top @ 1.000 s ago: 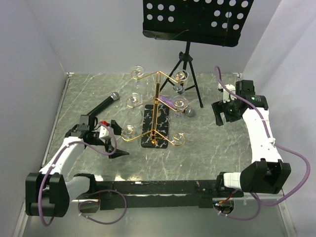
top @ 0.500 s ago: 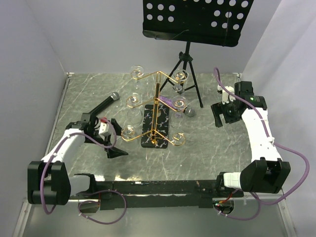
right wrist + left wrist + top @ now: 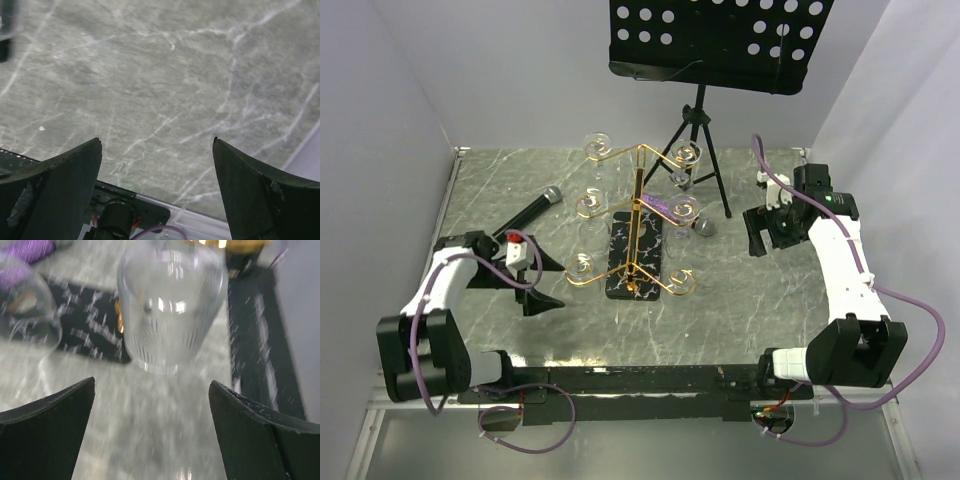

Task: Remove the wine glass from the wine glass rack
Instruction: Adjust the wine rack at the center of the board.

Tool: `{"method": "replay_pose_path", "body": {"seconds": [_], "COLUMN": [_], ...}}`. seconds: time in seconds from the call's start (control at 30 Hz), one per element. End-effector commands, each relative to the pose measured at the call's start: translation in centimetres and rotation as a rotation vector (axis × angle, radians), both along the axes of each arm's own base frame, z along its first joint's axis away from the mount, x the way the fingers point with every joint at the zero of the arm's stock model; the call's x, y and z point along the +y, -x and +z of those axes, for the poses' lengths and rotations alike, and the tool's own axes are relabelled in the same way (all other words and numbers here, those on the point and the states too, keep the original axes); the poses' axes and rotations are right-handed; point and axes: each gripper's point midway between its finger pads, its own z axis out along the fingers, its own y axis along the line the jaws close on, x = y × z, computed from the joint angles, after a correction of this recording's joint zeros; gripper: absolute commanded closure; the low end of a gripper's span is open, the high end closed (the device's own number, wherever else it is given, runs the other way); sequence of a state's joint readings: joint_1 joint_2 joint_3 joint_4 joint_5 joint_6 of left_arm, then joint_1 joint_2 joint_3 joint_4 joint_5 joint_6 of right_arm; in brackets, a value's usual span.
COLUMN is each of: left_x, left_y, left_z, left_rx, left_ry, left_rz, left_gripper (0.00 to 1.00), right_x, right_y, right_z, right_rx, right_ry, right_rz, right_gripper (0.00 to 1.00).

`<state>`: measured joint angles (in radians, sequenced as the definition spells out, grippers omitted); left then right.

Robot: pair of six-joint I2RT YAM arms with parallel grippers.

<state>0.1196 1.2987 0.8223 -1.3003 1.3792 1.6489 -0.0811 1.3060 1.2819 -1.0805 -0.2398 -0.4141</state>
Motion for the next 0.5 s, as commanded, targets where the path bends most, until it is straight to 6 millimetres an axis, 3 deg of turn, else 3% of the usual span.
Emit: {"method": "replay_pose_path", "body": {"seconds": [0.0,0.07,0.17,0.23,0.3,0.4,0.47], "left_x": [2.7,4.1,6.8,9.1,11.8,14.0,14.9], "left_y": [-0.1,-1.9,-6.8,-9.8,-12.7,-14.7,-15.3], "left_z": [-1.7,-1.7,-0.7,0.0,1.4,3.0,3.6], "left_rx": [-0.063,0.005,0.055,0.202,0.223,0.224,0.219], "left_ry": [-0.191,-0.229,-0.249,-0.220,-0.186,-0.167,-0.174], "left_rz": [0.056,0.177,0.439,0.713,0.945,1.109,1.157], "left_gripper": [0.00,0.00,0.00,0.00,0.00,0.00,0.00], "right_x": [2.4,3.6,5.7,6.5,7.3,9.3,10.5], "right_y": [-0.9,-0.6,0.8,1.3,2.7,5.8,8.0], "right_z": [2.7,3.6,4.5,5.1,5.7,5.5,4.1], "right_rx": [-0.137,-0.210,-0.353,-0.468,-0.562,-0.645,-0.644], "right_ry": [-0.087,-0.126,-0.194,-0.210,-0.231,-0.305,-0.361], "right_rz": [0.139,0.211,0.319,0.354,0.377,0.473,0.533], "right_gripper": [0.02,0.02,0.02,0.02,0.03,0.05,0.05]}}
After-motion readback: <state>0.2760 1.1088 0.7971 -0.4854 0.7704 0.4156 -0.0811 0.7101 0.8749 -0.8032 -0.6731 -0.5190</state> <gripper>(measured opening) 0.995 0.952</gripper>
